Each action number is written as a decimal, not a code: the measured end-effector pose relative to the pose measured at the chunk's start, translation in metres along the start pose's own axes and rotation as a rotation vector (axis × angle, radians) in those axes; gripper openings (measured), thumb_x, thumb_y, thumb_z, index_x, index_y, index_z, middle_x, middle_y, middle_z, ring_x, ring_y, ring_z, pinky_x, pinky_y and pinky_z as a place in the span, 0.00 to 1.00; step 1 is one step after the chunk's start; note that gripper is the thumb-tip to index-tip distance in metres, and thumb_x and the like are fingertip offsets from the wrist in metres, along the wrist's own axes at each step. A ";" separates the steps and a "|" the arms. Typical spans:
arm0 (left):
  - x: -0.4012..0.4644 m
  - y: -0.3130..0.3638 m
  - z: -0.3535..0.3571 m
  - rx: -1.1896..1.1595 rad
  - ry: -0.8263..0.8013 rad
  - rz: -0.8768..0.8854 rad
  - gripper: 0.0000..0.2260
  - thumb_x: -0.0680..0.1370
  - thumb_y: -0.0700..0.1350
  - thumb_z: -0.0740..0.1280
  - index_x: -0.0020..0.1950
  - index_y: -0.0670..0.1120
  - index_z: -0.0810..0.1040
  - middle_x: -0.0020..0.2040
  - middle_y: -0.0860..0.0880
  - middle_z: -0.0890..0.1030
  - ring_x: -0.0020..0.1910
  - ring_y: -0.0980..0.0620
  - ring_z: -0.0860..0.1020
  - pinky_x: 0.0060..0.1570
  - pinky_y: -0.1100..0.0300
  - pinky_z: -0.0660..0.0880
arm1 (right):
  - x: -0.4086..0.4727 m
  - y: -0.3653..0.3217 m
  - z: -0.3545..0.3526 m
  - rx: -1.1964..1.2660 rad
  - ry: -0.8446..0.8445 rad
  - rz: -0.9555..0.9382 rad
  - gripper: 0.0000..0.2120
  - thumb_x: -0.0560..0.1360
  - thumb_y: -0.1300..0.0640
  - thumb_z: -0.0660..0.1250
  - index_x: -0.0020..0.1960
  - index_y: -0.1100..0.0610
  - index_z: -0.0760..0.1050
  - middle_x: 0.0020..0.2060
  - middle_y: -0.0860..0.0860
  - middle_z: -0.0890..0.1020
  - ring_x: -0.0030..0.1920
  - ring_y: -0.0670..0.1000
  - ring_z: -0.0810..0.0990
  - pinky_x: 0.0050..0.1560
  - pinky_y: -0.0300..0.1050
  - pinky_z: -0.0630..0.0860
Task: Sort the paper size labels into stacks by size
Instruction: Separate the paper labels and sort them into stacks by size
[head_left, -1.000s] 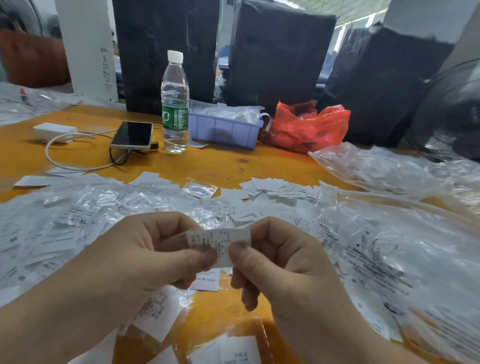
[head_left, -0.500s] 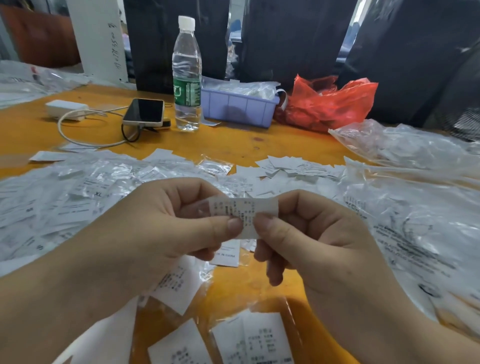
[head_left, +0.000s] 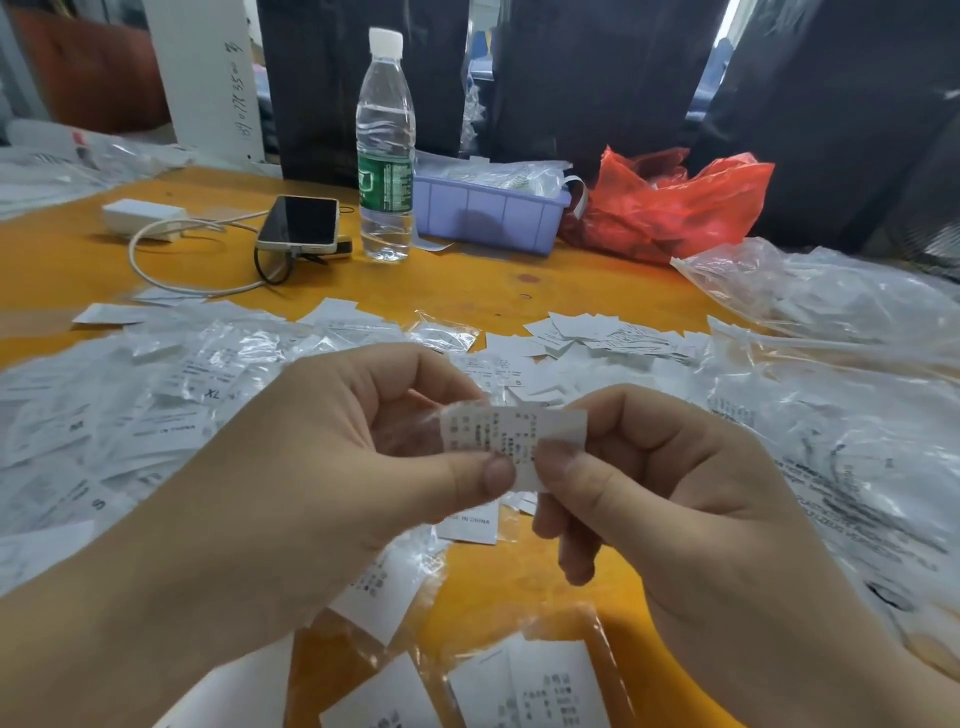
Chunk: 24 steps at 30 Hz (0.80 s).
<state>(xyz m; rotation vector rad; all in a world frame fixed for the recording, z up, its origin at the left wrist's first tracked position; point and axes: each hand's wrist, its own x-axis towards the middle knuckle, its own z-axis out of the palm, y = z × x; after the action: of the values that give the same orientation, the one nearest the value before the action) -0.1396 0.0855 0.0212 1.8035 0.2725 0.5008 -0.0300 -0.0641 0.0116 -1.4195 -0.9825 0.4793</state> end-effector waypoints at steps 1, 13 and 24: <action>-0.001 0.002 0.001 0.003 -0.003 0.010 0.20 0.52 0.50 0.84 0.40 0.56 0.83 0.36 0.51 0.86 0.31 0.56 0.83 0.30 0.69 0.76 | -0.001 -0.001 0.000 -0.007 -0.006 0.001 0.04 0.71 0.55 0.67 0.41 0.53 0.81 0.28 0.53 0.81 0.26 0.49 0.77 0.30 0.40 0.73; -0.004 0.008 0.006 -0.057 -0.041 0.005 0.15 0.56 0.43 0.78 0.41 0.52 0.83 0.36 0.48 0.86 0.36 0.51 0.85 0.34 0.66 0.78 | -0.002 -0.003 0.001 0.001 -0.029 -0.023 0.06 0.72 0.57 0.66 0.41 0.54 0.82 0.29 0.53 0.81 0.28 0.50 0.77 0.31 0.42 0.74; -0.003 0.013 0.007 -0.077 -0.062 0.064 0.16 0.54 0.42 0.76 0.38 0.58 0.84 0.36 0.54 0.85 0.36 0.60 0.83 0.36 0.67 0.79 | 0.000 -0.005 0.001 0.118 -0.044 0.026 0.07 0.72 0.57 0.67 0.39 0.53 0.82 0.25 0.52 0.79 0.24 0.48 0.74 0.27 0.37 0.70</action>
<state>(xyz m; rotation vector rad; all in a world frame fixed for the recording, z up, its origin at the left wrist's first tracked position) -0.1403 0.0747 0.0310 1.7538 0.1517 0.4926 -0.0323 -0.0643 0.0166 -1.3225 -0.9563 0.5809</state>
